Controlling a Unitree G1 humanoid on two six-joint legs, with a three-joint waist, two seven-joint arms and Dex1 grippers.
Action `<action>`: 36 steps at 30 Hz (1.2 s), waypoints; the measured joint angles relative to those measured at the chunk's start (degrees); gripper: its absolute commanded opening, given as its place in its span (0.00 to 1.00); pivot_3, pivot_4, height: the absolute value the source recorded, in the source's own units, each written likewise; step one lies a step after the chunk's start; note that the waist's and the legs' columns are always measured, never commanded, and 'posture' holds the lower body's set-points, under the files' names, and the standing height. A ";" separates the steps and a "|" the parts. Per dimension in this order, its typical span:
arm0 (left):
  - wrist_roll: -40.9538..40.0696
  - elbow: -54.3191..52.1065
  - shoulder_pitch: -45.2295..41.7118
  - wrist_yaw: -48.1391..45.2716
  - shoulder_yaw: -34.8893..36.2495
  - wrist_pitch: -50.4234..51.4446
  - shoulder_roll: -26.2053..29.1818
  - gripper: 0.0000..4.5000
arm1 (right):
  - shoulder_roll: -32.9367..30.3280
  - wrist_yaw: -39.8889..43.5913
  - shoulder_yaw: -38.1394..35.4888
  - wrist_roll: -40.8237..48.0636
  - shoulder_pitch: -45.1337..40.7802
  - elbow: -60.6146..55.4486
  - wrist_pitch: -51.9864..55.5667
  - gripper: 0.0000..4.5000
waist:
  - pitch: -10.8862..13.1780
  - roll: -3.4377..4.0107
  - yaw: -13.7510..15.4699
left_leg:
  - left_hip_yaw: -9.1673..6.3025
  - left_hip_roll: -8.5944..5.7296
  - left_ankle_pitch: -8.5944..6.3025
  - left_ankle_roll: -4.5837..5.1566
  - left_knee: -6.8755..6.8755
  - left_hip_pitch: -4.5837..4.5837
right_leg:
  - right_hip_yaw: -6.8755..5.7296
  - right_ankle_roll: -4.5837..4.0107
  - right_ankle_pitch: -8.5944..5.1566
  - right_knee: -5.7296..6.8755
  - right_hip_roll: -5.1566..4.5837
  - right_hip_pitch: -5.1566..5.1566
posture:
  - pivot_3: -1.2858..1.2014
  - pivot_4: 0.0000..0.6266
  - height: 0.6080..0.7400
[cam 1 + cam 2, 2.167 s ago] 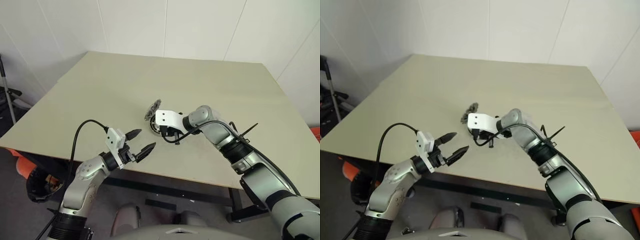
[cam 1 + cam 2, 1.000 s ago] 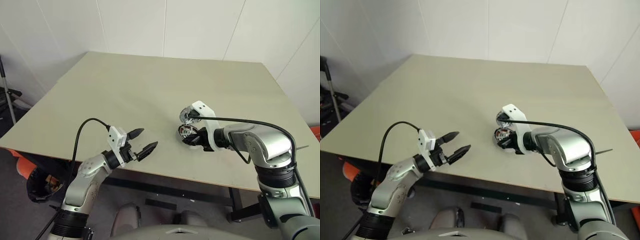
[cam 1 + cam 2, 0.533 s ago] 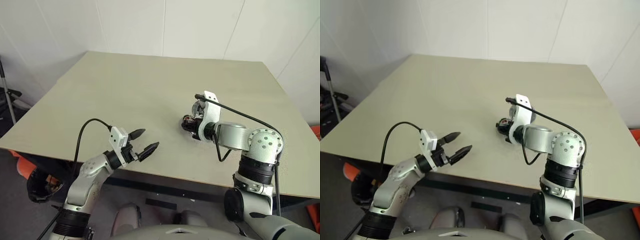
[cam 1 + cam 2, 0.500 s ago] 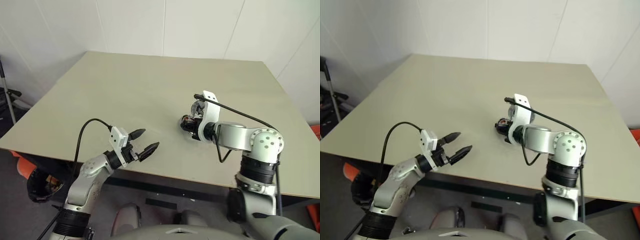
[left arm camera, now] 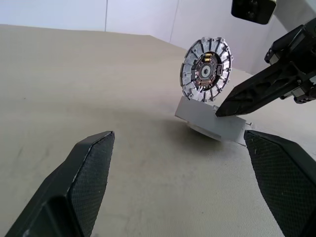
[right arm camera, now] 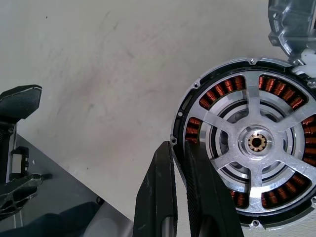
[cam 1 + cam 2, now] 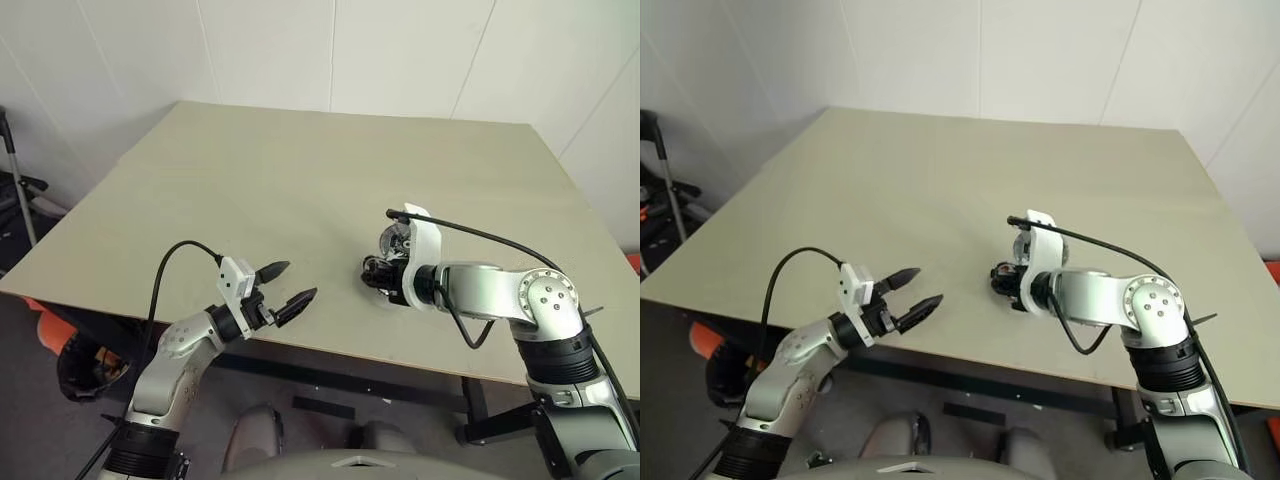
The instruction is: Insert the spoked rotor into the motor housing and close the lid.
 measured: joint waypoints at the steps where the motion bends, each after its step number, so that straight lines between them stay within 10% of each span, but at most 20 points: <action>1: 0.00 0.00 -0.07 0.01 0.02 0.04 -0.01 1.00 | 0.20 0.14 0.46 0.00 -0.31 0.50 -0.29 0.16 | -0.02 -0.03 -0.07 | 0.00 0.00 0.00 0.00 0.00 0.00 | 0.00 0.00 0.00 0.00 0.00 0.00 | 0.52 0.00 1.00; 7: -0.04 -0.03 -0.70 0.20 0.06 0.47 -0.02 1.00 | 2.65 1.50 3.44 0.11 -4.31 4.37 -1.47 0.60 | -0.04 -0.06 -0.19 | 0.00 0.00 0.00 0.00 0.04 -0.04 | 0.00 -0.01 0.00 0.02 0.00 -0.03 | 0.52 0.00 1.00; 15: -0.06 -0.03 -0.74 0.23 0.09 0.74 0.09 1.00 | 4.89 9.07 3.57 0.27 -11.66 5.77 -1.06 0.60 | -0.05 -0.09 0.02 | -0.03 0.00 -0.01 0.02 0.10 -0.11 | -0.05 0.00 0.01 0.04 0.00 -0.02 | 0.52 0.00 1.00; 20: -0.17 -0.05 -0.73 0.20 0.59 0.76 0.54 1.00 | -4.92 23.01 4.37 -1.62 -12.34 -1.63 4.35 0.60 | -0.05 -0.10 0.35 | -0.04 0.00 -0.03 0.06 0.14 -0.12 | -0.06 0.08 0.05 0.01 -0.01 0.02 | 0.52 0.00 1.00; 36: -0.86 -0.20 -1.04 0.02 0.61 2.09 1.04 1.00 | -27.65 92.18 13.64 -68.98 -2.60 -21.00 -20.66 0.60 | -0.06 -0.23 1.78 | -0.06 0.05 -0.18 0.32 0.23 0.04 | -0.04 0.06 0.04 -0.06 -0.02 0.22 | 0.52 0.00 1.00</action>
